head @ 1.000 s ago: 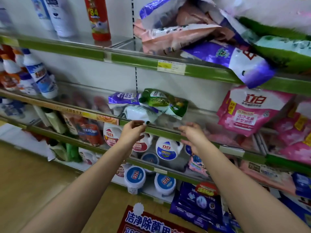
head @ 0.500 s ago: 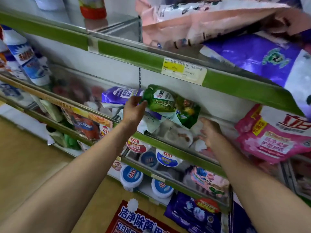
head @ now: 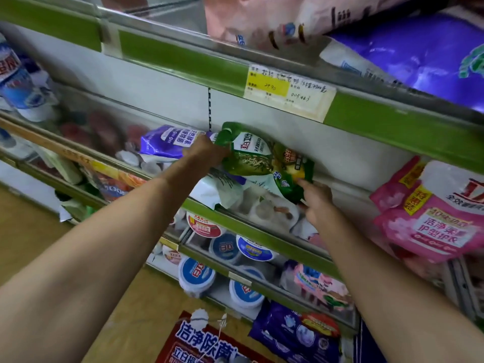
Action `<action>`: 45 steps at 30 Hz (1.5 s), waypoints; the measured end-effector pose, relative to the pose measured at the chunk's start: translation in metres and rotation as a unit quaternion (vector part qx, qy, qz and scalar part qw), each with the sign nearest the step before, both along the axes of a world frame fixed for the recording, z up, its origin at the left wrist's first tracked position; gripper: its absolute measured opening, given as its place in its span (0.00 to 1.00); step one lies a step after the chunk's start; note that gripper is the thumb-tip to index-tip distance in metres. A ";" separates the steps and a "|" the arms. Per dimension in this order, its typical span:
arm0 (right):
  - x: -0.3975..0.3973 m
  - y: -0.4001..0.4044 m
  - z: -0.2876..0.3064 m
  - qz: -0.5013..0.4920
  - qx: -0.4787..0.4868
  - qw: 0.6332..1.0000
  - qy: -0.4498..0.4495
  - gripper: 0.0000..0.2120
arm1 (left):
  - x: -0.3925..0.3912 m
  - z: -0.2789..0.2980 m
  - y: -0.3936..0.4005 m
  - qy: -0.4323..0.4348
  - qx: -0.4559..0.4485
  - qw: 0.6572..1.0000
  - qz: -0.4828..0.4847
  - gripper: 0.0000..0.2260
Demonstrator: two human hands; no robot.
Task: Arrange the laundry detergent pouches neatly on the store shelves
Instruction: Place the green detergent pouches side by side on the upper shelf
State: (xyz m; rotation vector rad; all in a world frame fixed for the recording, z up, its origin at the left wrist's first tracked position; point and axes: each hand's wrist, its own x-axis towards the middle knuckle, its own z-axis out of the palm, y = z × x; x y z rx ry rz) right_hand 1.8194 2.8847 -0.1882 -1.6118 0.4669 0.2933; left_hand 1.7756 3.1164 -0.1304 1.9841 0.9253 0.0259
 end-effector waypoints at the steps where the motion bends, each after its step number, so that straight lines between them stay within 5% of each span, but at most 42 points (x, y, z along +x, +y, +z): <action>1: -0.004 -0.001 0.002 -0.005 0.000 1.000 -0.002 0.14 | -0.002 0.000 0.001 -0.007 -0.012 1.000 0.006 0.35; 5: -0.030 -0.004 0.013 -0.023 -0.033 0.999 0.006 0.13 | -0.011 0.005 0.007 -0.068 -0.055 0.996 -0.011 0.12; 9: -0.065 -0.012 0.022 0.093 -0.079 0.991 0.047 0.10 | -0.020 0.017 0.023 -0.087 -0.057 0.994 -0.041 0.09; 12: -0.066 -0.020 0.034 0.230 -0.160 0.957 0.071 0.19 | -0.022 0.025 0.034 -0.076 -0.013 0.993 -0.090 0.09; 16: -0.020 -0.028 0.036 0.224 -0.304 0.926 -0.002 0.45 | -0.022 0.017 0.027 -0.081 -0.005 0.993 -0.090 0.14; 21: 0.007 -0.016 0.027 0.288 -0.111 0.950 0.049 0.48 | -0.025 0.008 0.019 -0.108 -0.107 0.988 -0.037 0.15; 27: 0.002 -0.030 0.033 0.352 -0.010 0.930 0.105 0.30 | -0.030 0.014 0.019 -0.176 -0.198 0.964 -0.036 0.11; 40: -0.036 -0.042 0.034 0.357 0.088 0.927 0.071 0.32 | 0.006 0.043 0.012 -0.268 -0.173 0.942 -0.107 0.11; 45: -0.055 -0.036 0.018 0.360 0.095 0.923 0.094 0.28 | -0.003 0.022 0.007 -0.241 -0.291 0.923 -0.077 0.24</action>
